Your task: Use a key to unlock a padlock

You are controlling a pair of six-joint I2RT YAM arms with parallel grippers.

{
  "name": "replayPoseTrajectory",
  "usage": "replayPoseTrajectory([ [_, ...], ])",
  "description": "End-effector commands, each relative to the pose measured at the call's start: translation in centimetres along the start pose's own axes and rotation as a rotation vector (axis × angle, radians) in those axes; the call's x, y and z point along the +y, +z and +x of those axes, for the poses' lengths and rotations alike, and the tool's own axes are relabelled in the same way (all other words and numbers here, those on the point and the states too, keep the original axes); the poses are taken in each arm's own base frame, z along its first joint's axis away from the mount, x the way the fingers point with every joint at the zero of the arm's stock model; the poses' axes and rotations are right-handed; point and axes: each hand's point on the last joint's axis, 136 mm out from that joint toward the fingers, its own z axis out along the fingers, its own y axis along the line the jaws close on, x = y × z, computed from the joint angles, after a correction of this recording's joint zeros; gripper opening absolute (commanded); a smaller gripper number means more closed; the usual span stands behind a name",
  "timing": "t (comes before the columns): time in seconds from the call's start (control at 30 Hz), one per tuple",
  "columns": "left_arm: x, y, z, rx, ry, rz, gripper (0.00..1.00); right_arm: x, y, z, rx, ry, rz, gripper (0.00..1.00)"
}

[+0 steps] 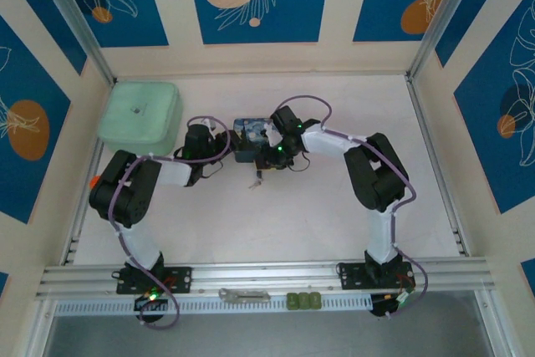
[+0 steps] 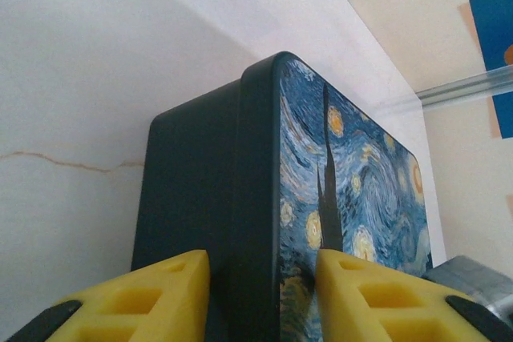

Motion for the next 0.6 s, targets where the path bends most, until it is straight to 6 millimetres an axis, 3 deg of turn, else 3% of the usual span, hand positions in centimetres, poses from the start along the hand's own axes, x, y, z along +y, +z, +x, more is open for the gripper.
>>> replayPoseTrajectory([
  [0.0, -0.2, -0.6, 0.8, 0.017, 0.022, -0.004, 0.4, 2.5, -3.3, -2.5, -0.114, -0.085, -0.008, 0.37],
  [0.17, -0.4, -0.8, 0.6, 0.01, 0.022, 0.001, 0.4, 4.0, -6.2, -2.9, -0.166, -0.116, -0.013, 0.43],
  [0.3, -0.6, -0.7, 0.5, 0.007, 0.023, 0.009, 0.4, 3.7, -6.9, -1.4, -0.162, -0.098, 0.029, 0.44],
  [0.43, -0.9, -0.6, 0.4, 0.005, 0.024, 0.02, 0.4, 2.8, -5.5, 0.9, -0.144, -0.054, 0.131, 0.44],
  [0.57, -1.1, -0.5, 0.4, 0.009, 0.025, 0.028, 0.4, 1.9, -3.6, 1.4, -0.174, 0.011, 0.213, 0.46],
])
